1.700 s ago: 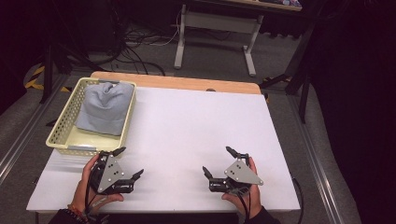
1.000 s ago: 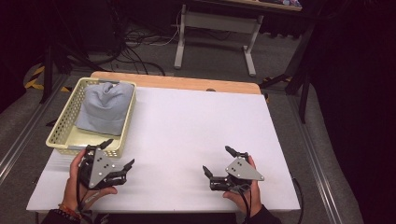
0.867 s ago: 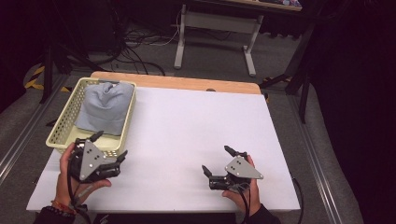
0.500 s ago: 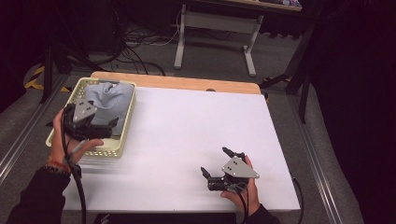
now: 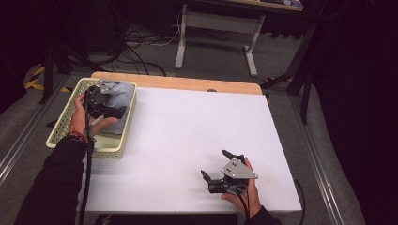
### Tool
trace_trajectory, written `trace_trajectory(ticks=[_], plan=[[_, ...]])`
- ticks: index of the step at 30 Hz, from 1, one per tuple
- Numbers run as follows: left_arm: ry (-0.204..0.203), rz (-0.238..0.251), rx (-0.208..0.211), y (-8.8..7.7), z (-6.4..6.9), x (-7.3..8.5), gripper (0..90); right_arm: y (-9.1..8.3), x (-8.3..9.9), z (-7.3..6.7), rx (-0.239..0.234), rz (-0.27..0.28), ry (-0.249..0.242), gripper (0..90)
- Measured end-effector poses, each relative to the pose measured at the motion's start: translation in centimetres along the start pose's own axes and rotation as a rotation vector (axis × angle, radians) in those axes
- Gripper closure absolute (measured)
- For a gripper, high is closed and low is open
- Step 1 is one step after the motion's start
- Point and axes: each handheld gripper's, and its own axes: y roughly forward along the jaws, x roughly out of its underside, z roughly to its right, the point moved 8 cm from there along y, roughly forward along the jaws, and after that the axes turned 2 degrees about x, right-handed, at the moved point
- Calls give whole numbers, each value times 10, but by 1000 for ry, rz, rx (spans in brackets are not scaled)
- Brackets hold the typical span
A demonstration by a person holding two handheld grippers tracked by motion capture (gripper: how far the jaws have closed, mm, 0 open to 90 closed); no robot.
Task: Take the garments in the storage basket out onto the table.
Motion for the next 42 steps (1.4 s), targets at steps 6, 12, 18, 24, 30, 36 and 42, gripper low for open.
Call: trace_trajectory(ticks=[6, 12, 18, 24, 30, 36, 42], plan=[[18, -16, -9, 9, 1, -2, 497, 1, 1, -1, -3, -5, -7, 48], [-9, 16, -29, 5, -4, -2, 662, 1, 2, -1, -4, -10, -11, 47], [-78, 177, -30, -32, -10, -13, 684, -1, 0, 2, 12, 2, -2, 48], [-118, 346, 1, -77, -1, -27, 687, -2, -1, 5, 20, 9, 10, 48], [-101, 450, 69, -104, 24, -46, 689, -1, -1, 5, 24, 4, 10, 48], [-69, 492, 138, -110, 53, -60, 689, -2, -1, 7, 27, 9, 17, 49], [-16, 523, 264, -108, 106, -74, 690, -5, -3, 13, 41, 18, 19, 49]])
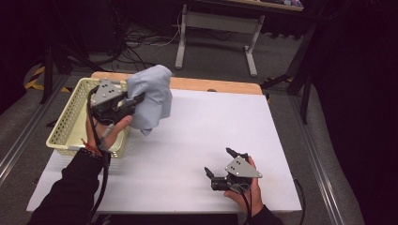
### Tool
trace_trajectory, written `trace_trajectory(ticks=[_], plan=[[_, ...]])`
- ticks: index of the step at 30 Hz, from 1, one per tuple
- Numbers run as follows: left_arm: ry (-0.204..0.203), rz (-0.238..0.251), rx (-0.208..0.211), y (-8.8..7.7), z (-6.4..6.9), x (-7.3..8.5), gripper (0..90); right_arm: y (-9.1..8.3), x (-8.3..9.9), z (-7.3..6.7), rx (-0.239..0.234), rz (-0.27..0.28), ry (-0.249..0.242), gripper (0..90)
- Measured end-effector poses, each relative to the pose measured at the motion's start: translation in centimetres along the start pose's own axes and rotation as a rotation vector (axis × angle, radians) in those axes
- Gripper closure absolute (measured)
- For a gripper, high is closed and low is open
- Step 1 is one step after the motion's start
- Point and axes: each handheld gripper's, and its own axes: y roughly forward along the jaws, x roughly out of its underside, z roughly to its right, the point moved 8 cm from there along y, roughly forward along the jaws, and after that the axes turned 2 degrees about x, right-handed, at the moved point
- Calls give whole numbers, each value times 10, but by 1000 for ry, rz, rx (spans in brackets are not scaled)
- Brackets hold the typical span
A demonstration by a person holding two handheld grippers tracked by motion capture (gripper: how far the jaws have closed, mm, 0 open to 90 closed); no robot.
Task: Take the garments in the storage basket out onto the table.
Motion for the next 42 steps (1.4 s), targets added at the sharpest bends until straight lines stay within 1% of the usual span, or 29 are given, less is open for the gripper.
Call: trace_trajectory(ticks=[3, 4, 5, 7, 8, 9, 10, 12, 13, 14, 16, 18, 22, 25, 28, 29, 30, 31, 32, 33, 34, 35, 36, 37, 38, 39, 40, 41, 42], plan=[[16, -7, 59, 11, 25, 1, 689, -2, -1, 5, 11, 7, 10, 49], [17, -9, 70, 13, 30, 2, 689, -3, -2, 8, 18, 11, 10, 49], [17, -9, 70, 13, 30, 2, 690, -3, -2, 8, 18, 11, 10, 49], [25, -19, 111, 20, 46, 5, 689, -6, -5, 15, 24, 28, 26, 52], [32, -28, 150, 25, 59, 8, 689, -8, -5, 16, 26, 32, 28, 57], [46, -35, 168, 27, 65, 10, 689, -9, -7, 19, 32, 38, 34, 60], [46, -35, 168, 27, 65, 10, 689, -9, -7, 19, 32, 38, 34, 60], [64, -52, 213, 36, 83, 16, 689, -14, -9, 26, 49, 56, 50, 60], [72, -58, 222, 39, 87, 19, 689, -15, -9, 27, 53, 57, 52, 60], [72, -58, 222, 39, 87, 19, 688, -15, -9, 27, 53, 57, 52, 60], [76, -81, 251, 46, 97, 27, 688, -15, -8, 31, 56, 60, 60, 61], [94, -106, 272, 52, 104, 36, 687, -16, -8, 32, 50, 60, 67, 72], [121, -154, 297, 63, 117, 52, 681, -17, -9, 32, 50, 65, 53, 93], [130, -181, 317, 72, 125, 64, 666, -14, -8, 31, 46, 53, 61, 105], [131, -201, 319, 76, 128, 69, 630, -13, -7, 30, 42, 45, 54, 132], [133, -207, 322, 79, 130, 71, 574, -13, -8, 29, 12, 42, 65, 145], [133, -207, 322, 79, 130, 71, 532, -13, -8, 29, 12, 42, 65, 145], [146, -175, 325, 77, 132, 66, 468, -15, -10, 30, -12, 50, 83, 157], [168, -156, 308, 74, 132, 62, 433, -15, -10, 30, -14, 48, 86, 162], [182, -140, 304, 70, 133, 59, 402, -15, -9, 31, -13, 38, 89, 174], [187, -126, 308, 66, 134, 57, 378, -15, -9, 31, -11, 31, 87, 188], [187, -126, 308, 66, 134, 57, 359, -15, -9, 31, -11, 31, 87, 188], [192, -107, 302, 59, 134, 54, 359, -15, -8, 31, -13, 26, 86, 205], [202, -102, 288, 55, 132, 53, 328, -15, -8, 32, -10, 17, 77, 237], [218, -98, 268, 47, 130, 54, 298, -16, -8, 33, -8, 9, 72, 326], [218, -98, 268, 47, 130, 54, 285, -17, -8, 33, -10, 8, 70, 370], [237, -96, 257, 40, 129, 56, 285, -17, -8, 33, -10, 8, 70, 370], [256, -103, 243, 32, 127, 61, 268, -17, -10, 32, -24, 2, 67, 417], [265, -112, 238, 29, 126, 65, 263, -17, -11, 32, -25, 2, 64, 440]])
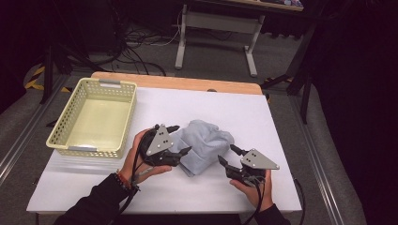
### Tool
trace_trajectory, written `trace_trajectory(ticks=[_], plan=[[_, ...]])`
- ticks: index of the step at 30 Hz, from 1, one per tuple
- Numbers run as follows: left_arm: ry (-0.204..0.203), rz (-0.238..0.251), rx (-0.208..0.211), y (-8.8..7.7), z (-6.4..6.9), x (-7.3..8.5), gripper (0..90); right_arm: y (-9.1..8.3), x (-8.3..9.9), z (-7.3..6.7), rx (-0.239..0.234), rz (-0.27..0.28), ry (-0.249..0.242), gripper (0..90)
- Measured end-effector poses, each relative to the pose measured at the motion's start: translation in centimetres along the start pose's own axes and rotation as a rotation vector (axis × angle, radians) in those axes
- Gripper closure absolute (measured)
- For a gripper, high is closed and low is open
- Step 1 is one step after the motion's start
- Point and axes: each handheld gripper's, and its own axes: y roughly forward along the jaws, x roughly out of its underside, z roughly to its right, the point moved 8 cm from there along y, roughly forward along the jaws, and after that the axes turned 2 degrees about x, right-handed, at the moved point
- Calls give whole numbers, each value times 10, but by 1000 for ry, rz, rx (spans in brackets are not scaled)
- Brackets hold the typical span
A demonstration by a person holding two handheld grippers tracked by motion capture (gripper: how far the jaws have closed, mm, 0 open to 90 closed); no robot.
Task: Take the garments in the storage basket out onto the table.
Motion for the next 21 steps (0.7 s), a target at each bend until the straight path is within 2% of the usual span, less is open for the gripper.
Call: trace_trajectory(ticks=[3, 7, 9, 10, 12, 13, 15, 16, 18, 20, 21], plan=[[25, -42, -11, -2, 4, 16, 246, 0, -8, 4, 26, 14, -7, 453], [18, -127, 2, 7, 6, 41, 232, 8, -20, 12, 48, 27, 23, 397], [-4, -157, 10, 13, 4, 51, 224, 16, -23, 15, 48, 19, 32, 347], [-4, -157, 10, 13, 4, 51, 221, 16, -23, 15, 48, 19, 32, 347], [-32, -175, 7, 19, 0, 57, 218, 27, -25, 17, 44, 2, 41, 324], [-45, -192, 3, 23, -3, 62, 208, 35, -23, 17, 46, -15, 36, 306], [-49, -203, -7, 25, -5, 66, 207, 38, -22, 18, 52, -24, 32, 306], [-51, -219, -23, 31, -11, 72, 208, 42, -17, 21, 49, -47, 42, 307], [-78, -235, -34, 35, -17, 79, 214, 43, -9, 23, 52, -76, 45, 310], [-76, -254, -55, 39, -24, 85, 221, 44, 0, 25, 41, -115, 53, 323], [-76, -254, -55, 39, -24, 85, 226, 44, 0, 25, 41, -115, 53, 323]])
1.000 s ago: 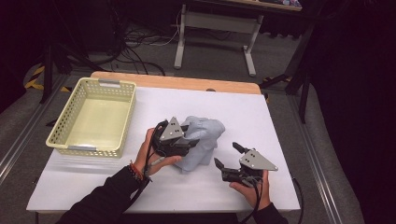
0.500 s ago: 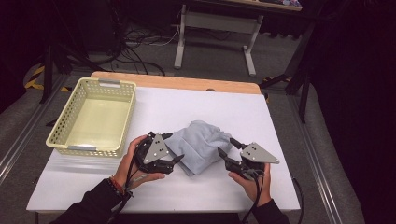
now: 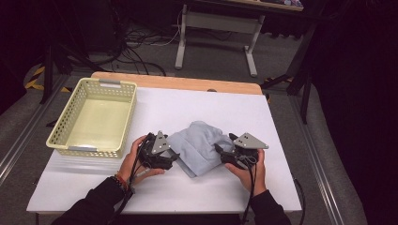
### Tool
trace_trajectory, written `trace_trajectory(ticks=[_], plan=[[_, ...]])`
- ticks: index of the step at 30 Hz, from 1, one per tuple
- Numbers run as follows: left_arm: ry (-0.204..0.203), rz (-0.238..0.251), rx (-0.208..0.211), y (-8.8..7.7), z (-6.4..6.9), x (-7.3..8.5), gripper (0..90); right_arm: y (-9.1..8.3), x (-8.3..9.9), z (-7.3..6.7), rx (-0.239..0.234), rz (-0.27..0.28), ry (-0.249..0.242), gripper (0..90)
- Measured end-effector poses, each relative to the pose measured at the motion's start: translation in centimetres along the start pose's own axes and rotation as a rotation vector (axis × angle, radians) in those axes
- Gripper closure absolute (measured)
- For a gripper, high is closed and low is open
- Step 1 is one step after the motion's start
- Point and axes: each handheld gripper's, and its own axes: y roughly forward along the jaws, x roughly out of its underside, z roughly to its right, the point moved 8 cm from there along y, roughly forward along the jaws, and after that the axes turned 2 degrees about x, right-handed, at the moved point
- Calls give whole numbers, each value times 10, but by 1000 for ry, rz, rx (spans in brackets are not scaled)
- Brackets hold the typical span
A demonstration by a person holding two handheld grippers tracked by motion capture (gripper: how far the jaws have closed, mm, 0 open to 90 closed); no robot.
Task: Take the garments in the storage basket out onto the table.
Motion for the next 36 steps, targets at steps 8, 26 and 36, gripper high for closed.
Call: trace_trajectory(ticks=[8, 26, 36], plan=[[-26, -62, -11, 23, -12, 10, 368, -5, 22, 8, -18, -85, 37, 312], [-89, 8, 55, 7, -18, 2, 864, -35, 34, 14, -8, -97, 50, 262], [-89, 184, 11, -40, -23, -29, 866, -35, 48, 12, -38, -141, 27, 301]])
